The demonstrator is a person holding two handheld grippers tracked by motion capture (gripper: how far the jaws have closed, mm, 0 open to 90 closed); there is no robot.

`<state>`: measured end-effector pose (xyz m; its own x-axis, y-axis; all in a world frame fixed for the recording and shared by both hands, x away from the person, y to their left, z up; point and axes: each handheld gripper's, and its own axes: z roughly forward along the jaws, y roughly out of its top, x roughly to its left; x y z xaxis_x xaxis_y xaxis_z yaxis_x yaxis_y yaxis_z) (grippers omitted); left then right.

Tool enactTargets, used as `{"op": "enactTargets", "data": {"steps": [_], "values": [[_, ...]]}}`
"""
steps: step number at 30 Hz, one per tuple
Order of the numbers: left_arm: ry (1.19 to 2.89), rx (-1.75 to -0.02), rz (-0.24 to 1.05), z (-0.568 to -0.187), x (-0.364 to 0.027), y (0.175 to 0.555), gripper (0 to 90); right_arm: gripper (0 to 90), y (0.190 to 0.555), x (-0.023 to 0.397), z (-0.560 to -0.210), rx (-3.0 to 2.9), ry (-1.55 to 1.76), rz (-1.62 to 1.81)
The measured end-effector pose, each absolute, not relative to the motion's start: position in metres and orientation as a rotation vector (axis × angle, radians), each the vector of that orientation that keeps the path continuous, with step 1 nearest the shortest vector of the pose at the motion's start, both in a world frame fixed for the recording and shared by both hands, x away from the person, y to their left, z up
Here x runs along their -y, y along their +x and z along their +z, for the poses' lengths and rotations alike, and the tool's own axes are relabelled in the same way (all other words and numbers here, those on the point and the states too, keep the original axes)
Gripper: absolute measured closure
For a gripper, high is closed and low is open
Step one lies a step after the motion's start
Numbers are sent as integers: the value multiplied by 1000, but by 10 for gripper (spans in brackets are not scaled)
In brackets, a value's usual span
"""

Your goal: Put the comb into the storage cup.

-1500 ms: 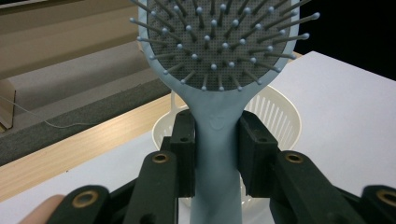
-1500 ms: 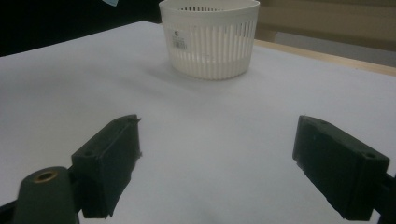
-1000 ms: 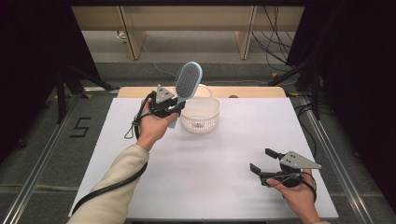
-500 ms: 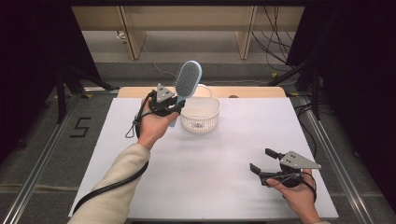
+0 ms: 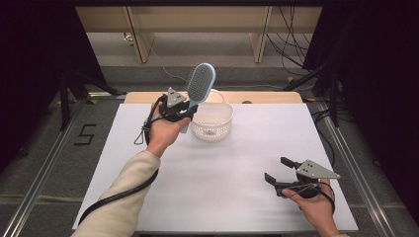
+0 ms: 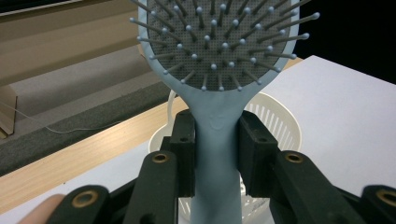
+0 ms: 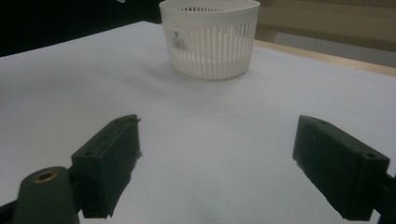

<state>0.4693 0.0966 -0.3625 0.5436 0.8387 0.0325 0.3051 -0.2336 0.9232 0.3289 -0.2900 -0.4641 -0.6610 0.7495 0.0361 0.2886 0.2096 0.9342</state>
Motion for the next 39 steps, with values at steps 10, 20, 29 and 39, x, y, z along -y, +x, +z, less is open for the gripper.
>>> {"op": "enactTargets", "data": {"steps": [10,20,29,39], "values": [[1789,-948,675,-361,-96,472,700,155,329,290,-464,-2064,962,1450],[1786,-943,679,-358,-94,474,700,154,329,290,-464,-2063,962,1448],[1783,-940,674,-357,-90,476,701,154,329,290,-464,-2063,965,1450],[1779,-939,675,-355,-88,478,701,154,329,290,-464,-2060,963,1454]]}}
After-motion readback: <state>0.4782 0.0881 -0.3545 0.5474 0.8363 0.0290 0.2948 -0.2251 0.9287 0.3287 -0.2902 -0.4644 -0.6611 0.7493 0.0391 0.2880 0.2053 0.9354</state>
